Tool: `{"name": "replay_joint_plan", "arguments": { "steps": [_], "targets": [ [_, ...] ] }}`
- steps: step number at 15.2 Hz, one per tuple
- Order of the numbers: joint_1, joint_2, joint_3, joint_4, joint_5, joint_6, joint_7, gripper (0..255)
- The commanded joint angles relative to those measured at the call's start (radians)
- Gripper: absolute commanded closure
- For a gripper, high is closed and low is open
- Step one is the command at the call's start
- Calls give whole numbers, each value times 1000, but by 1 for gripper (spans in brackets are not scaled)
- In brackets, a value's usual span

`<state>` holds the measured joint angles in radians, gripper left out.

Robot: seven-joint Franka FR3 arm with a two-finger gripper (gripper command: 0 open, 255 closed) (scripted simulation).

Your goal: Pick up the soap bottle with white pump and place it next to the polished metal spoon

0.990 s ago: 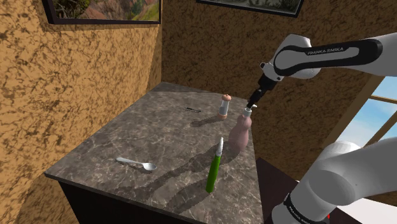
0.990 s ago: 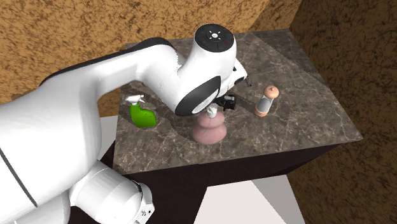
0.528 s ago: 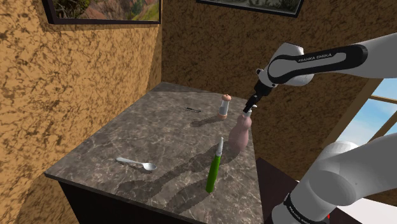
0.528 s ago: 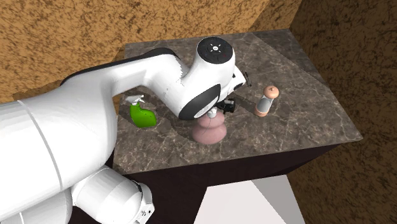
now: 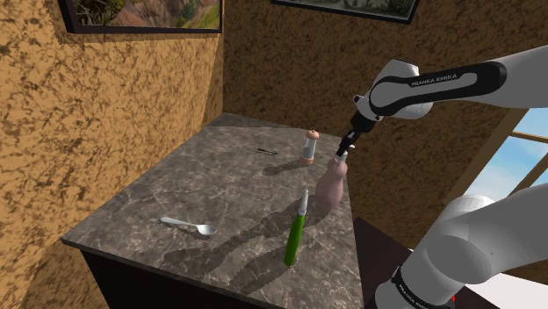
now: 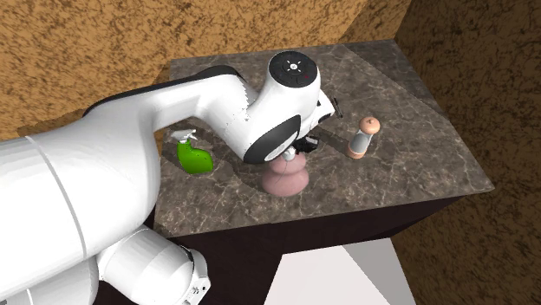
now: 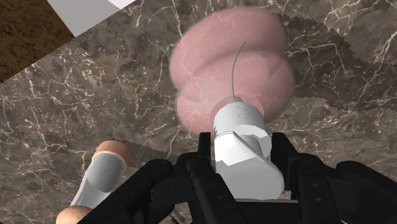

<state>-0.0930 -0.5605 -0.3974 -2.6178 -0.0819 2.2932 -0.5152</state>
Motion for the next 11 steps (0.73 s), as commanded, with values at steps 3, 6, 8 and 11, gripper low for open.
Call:
{"name": "replay_joint_plan", "arguments": {
  "steps": [3,6,8,11],
  "targets": [
    [0,0,0,0,0,0,0,255],
    [0,0,0,0,0,0,0,255],
    [0,0,0,0,0,0,0,255],
    [-2,-17,9,29,0,-45,7,255]
  ]
}}
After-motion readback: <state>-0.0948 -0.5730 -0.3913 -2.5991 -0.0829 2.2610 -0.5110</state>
